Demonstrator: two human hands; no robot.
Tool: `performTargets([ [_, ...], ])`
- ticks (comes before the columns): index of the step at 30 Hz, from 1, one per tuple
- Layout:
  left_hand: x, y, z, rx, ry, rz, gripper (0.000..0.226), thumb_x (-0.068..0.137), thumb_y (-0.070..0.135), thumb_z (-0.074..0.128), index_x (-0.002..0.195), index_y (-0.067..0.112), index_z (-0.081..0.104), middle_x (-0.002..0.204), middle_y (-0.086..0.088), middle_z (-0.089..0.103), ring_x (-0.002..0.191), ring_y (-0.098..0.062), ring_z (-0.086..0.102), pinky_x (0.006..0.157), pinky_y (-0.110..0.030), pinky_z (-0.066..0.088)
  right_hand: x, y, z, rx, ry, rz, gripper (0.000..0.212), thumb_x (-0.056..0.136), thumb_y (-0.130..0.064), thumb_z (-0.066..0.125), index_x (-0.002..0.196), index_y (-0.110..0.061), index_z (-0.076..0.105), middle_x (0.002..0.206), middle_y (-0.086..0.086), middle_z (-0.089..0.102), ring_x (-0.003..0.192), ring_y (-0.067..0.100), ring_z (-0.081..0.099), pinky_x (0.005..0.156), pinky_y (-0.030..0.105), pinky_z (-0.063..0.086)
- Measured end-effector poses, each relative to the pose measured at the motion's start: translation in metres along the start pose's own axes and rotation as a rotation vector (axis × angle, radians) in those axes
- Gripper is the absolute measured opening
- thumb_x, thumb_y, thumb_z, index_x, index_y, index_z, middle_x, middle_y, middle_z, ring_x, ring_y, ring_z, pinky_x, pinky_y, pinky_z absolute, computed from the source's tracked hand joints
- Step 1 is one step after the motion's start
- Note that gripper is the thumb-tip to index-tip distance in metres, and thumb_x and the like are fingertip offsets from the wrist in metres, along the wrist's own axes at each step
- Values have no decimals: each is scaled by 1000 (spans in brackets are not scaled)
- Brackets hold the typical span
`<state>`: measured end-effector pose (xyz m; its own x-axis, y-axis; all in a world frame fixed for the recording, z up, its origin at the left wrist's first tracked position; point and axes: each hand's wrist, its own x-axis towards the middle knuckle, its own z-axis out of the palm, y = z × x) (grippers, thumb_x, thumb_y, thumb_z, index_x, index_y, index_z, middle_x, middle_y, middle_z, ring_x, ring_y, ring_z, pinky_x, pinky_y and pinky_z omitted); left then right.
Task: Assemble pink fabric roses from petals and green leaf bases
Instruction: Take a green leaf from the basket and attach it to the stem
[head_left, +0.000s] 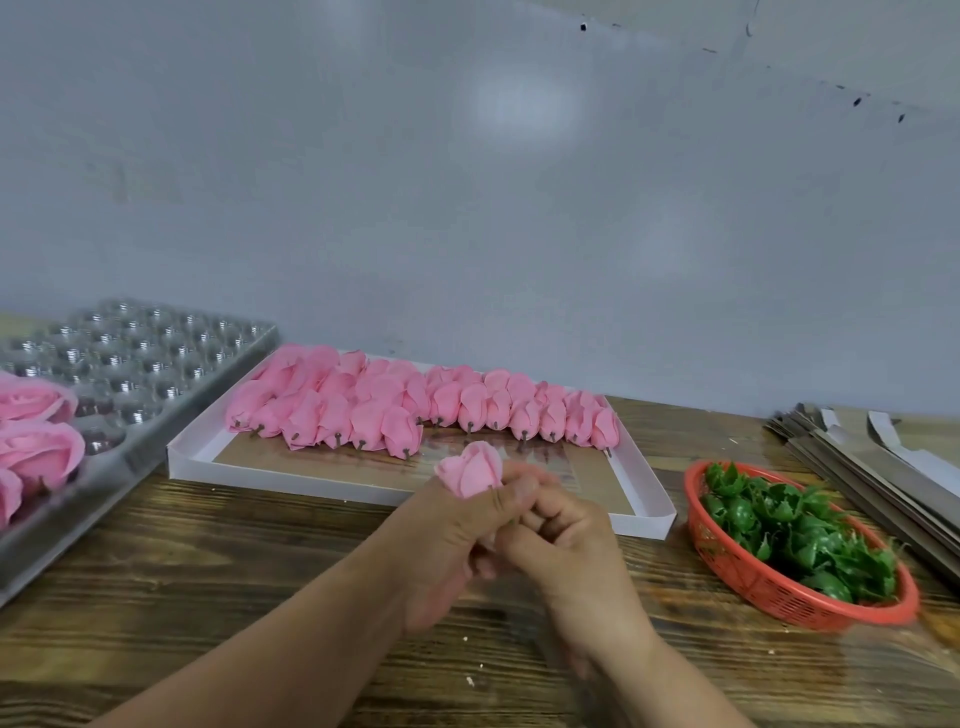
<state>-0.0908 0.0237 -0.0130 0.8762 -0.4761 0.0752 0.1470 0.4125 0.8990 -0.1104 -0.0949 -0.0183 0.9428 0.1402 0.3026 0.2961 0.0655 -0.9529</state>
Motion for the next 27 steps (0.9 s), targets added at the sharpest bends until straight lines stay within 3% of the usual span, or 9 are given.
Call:
performTargets([
  [2,1,2,-3,14,-48,-3,35,62,37,77,89,16,77,83,-15,58,50,-9,43,42,-19,36,0,0,0,179,-49,119,7,70,-3,67,75,-1,71,58,13,60,48,16,54,51,24,50],
  [5,4,0,-4,17,-10,-20,33,69,34,79,93,11,77,62,-4,56,44,-7,40,39,-18,36,-2,3,4,268,-26,171,12,76,7,66,80,-2,72,60,14,59,50,15,56,52,21,52],
  [9,11,-5,-3,-65,167,-4,33,62,32,75,83,7,75,76,-16,69,66,-24,66,63,-31,55,-4,7,10,-35,135,21,18,68,5,71,82,-6,69,66,15,62,62,22,57,62,39,53],
  [12,11,-11,3,-160,243,-10,47,62,31,73,96,-2,68,77,-15,70,69,-22,69,60,-28,57,-6,10,11,-245,243,-50,11,71,-2,71,74,-12,66,59,12,57,55,23,51,52,43,48],
  [16,10,-18,7,-148,294,5,65,57,35,75,104,-9,64,80,-14,67,71,-19,68,65,-28,57,-6,13,11,-342,239,-94,5,69,-13,66,70,-10,63,57,16,51,52,28,46,52,49,45],
  [19,8,-16,3,-62,243,0,64,62,32,86,104,-10,61,87,-21,61,80,-28,60,73,-38,51,-4,11,7,-171,191,-31,10,67,-13,63,61,-6,58,56,12,45,53,18,40,50,34,38],
  [22,5,-9,-2,57,88,-16,41,70,31,81,89,-1,66,76,-14,57,66,-22,51,53,-26,41,-2,6,1,86,41,109,19,68,-11,68,68,7,60,58,17,54,49,16,47,50,25,46],
  [24,4,-5,-6,68,14,-41,38,67,30,82,91,3,73,68,-9,55,51,-14,45,43,-21,36,0,5,-2,177,-39,165,9,67,-10,69,68,-2,68,57,12,61,44,13,49,49,22,47],
  [27,2,-2,-8,61,-85,-31,29,69,26,79,95,12,76,83,-16,56,47,-12,43,42,-21,36,1,6,-6,264,-87,208,3,62,-8,72,64,-10,70,56,11,61,42,12,50,47,22,47],
])
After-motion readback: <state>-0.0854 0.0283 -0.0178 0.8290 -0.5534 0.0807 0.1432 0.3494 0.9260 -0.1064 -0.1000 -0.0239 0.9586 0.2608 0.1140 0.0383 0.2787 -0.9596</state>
